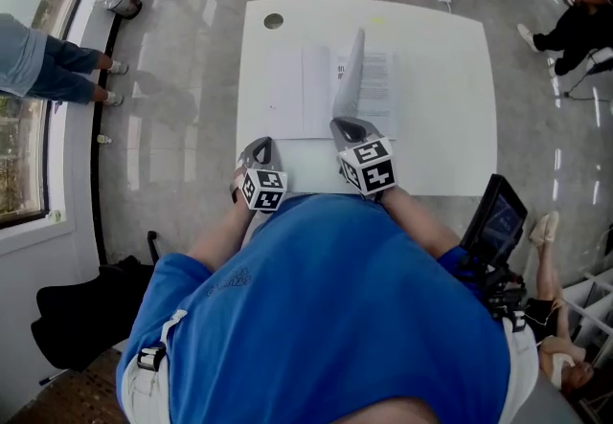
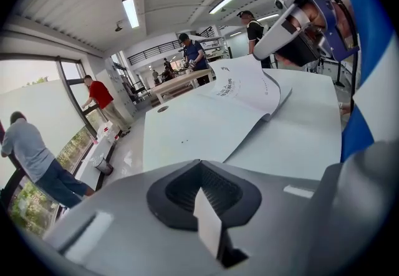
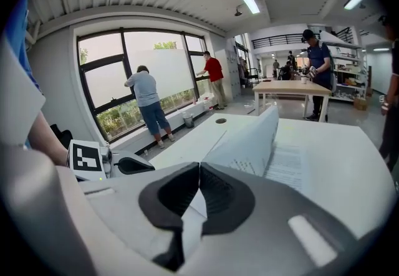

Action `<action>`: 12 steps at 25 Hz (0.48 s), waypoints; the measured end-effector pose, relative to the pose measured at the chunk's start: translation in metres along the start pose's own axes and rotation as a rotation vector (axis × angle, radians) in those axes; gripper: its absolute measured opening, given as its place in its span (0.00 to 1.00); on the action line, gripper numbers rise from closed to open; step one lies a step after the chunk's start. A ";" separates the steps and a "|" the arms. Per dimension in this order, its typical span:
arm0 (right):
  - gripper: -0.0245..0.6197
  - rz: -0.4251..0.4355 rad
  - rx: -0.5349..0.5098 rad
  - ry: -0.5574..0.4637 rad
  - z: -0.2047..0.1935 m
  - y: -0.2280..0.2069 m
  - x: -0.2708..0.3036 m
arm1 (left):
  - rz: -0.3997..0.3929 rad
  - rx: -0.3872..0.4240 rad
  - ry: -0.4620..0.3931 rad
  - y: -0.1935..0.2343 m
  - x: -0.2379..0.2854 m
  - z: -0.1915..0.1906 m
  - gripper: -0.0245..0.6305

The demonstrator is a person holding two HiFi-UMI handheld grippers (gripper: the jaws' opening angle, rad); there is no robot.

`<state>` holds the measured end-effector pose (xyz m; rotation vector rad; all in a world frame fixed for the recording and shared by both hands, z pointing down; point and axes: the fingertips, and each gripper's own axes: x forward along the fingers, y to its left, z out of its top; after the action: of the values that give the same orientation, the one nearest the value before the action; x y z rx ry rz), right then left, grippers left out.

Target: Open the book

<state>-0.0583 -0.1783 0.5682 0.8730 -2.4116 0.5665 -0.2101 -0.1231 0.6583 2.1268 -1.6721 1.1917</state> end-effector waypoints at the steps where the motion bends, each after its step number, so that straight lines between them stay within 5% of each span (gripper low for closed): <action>1: 0.05 0.012 -0.010 0.002 0.002 0.004 0.003 | 0.006 -0.007 0.003 0.002 -0.002 -0.003 0.05; 12: 0.05 0.104 -0.069 0.027 0.013 0.051 0.031 | 0.056 -0.059 0.035 0.025 -0.027 -0.029 0.05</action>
<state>-0.1171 -0.1638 0.5658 0.7096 -2.4474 0.5276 -0.2470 -0.0951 0.6507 2.0251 -1.7405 1.1729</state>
